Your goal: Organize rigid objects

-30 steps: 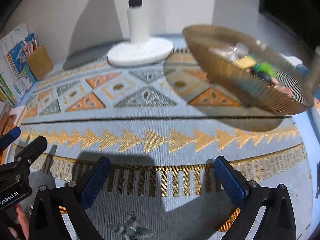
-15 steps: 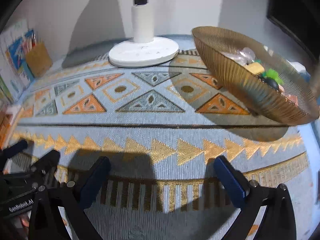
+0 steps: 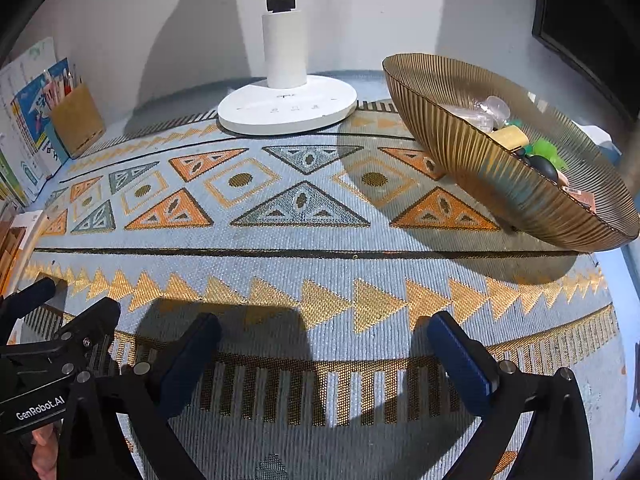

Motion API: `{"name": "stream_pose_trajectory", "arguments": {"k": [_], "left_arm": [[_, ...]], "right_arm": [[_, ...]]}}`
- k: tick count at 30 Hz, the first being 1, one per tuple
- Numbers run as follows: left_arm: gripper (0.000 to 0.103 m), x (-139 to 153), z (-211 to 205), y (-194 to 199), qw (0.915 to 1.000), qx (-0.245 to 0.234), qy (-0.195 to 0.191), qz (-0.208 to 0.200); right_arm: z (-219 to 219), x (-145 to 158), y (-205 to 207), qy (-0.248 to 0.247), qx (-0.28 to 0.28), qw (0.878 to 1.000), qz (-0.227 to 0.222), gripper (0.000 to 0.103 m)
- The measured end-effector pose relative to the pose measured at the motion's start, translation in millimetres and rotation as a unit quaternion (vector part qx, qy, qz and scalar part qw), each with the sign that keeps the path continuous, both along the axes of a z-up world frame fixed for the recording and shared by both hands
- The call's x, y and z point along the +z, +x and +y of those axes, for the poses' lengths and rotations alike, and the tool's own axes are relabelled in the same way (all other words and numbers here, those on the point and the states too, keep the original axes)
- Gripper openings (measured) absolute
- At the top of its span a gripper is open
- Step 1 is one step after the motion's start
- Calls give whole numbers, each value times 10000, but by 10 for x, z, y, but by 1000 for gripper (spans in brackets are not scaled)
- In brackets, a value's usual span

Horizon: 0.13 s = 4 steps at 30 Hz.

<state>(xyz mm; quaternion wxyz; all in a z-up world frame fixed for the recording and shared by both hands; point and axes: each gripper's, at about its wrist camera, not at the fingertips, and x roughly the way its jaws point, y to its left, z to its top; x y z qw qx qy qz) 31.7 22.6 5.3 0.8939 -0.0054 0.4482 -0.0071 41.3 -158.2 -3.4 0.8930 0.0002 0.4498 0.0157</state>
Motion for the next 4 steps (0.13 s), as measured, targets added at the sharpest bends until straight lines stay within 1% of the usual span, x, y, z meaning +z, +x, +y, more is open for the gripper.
{"name": "stream_pose_trajectory", "arguments": {"k": [4], "left_arm": [[103, 4, -1, 3, 10000, -10, 16, 6]], "right_arm": [[-1, 0, -1, 0, 0, 10000, 1, 103]]}}
